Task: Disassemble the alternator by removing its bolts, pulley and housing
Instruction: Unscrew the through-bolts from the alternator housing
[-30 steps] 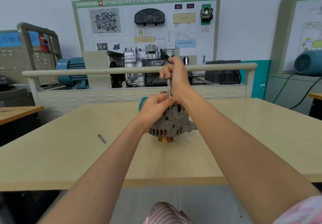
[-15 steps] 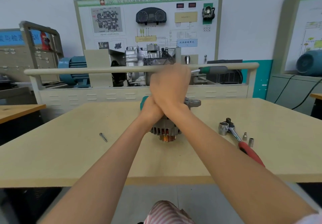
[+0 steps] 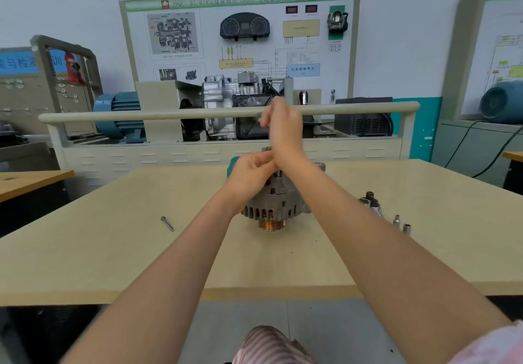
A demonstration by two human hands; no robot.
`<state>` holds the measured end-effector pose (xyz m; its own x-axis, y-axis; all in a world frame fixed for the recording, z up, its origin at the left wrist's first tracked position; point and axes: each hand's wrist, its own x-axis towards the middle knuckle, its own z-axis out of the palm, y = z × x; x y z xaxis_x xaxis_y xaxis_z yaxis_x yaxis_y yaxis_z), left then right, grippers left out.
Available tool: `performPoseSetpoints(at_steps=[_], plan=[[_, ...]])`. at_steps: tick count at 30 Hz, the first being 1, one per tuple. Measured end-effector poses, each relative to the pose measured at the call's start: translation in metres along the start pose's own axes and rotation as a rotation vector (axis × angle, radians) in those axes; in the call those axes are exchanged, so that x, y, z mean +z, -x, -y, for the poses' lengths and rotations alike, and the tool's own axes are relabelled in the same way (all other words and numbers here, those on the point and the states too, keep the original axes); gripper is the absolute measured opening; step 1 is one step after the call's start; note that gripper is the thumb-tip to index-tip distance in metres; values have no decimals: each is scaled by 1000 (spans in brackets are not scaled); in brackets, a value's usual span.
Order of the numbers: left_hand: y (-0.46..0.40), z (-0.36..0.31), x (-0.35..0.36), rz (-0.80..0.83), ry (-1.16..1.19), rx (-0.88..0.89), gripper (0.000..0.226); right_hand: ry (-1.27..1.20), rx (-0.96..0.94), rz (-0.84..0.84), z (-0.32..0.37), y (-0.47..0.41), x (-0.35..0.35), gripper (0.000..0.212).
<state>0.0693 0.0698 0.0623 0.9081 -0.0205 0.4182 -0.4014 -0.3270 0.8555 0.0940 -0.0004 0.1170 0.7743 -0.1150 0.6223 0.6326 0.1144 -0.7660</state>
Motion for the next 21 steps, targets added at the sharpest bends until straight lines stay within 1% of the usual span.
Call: performPoseSetpoints(at_steps=[2,3,4,5,6,9,12,14,17,19,21], plan=[[-1,1,1,-67,-30,-20,17,616,-315,-113,-9,12,5,30],[-2,1,1,-89,-22,-22,17,902,-413,-163,-13,16,7,26],[-1,0,2,-99,-11,-19,19,1076,-440,-193,-14,18,8,30],[-1,-1,3,-104,-5,-14,21,1140,-442,-208,-14,19,8,33],[0,-1,4,-106,-9,-15,22,1142,-452,-211,-14,19,6,34],[1,-2,6,-115,-43,-44,10,1076,-470,-213,-15,16,2,30],[0,-1,6,-123,-54,-66,14,1041,-473,-213,-16,16,1,27],[-1,-1,6,-116,-44,-61,12,1018,-471,-217,-16,15,2,26],[-1,1,6,-104,-35,-48,10,886,-446,-239,-14,15,3,23],[-2,2,6,-95,-31,-35,13,772,-400,-225,-10,11,5,30],[-2,2,5,-68,-18,-7,22,575,-298,-185,-4,7,5,46]])
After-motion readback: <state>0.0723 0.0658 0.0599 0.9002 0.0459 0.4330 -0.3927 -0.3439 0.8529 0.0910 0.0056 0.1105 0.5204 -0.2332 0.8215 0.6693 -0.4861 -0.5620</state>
